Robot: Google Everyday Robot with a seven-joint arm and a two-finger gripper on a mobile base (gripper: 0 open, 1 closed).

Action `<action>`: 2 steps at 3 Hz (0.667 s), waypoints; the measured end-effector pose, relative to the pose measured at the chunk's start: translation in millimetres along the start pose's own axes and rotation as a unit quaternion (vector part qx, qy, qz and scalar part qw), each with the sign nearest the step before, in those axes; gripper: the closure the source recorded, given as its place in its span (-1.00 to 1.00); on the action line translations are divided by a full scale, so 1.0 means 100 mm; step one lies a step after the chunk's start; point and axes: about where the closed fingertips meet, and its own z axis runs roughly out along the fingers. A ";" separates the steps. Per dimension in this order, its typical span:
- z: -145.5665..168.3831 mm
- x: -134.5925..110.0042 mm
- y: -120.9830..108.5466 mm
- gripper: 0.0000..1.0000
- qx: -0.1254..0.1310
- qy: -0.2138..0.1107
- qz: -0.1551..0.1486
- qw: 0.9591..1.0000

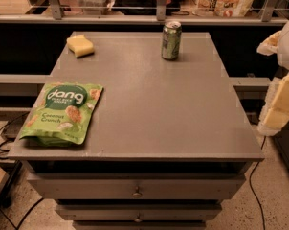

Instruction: Knock green can over

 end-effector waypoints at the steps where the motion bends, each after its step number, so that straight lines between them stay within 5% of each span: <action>1: -0.01 -0.01 -0.01 -1.00 0.003 -0.004 0.000 1.000; 2: 0.04 -0.09 -0.07 -1.00 0.008 -0.042 0.005 0.999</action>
Offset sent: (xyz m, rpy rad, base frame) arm 0.0281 0.0172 -0.0070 0.2121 -0.0695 0.0226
